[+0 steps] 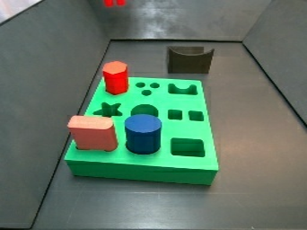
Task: Pick up the double-square object. Move up. Move to above the board. Insert the double-square object.
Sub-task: Move to above the board.
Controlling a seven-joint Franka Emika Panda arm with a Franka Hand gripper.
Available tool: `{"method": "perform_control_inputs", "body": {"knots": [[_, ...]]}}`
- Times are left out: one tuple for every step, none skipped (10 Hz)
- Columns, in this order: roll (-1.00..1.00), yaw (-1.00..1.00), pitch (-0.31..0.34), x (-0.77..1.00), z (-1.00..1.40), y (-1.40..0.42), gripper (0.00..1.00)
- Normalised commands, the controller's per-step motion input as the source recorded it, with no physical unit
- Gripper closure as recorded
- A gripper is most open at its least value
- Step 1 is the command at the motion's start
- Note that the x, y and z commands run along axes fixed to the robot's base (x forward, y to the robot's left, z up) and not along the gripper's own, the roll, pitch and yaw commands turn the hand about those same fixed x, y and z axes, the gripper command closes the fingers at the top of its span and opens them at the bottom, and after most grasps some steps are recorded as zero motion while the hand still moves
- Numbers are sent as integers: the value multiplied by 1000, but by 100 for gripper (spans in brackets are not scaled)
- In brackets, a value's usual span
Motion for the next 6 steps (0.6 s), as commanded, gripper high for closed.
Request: {"method": "perform_control_inputs", "body": {"knots": [[68,26,89,-63,1000,26,100],[69,30,89,-58,1000,15,100],[64,29,87,-51,969,11,100],[63,31,89,-39,844,5,100],[72,37,94,-28,672,-4,100],[73,37,92,-22,542,-10,100]]}}
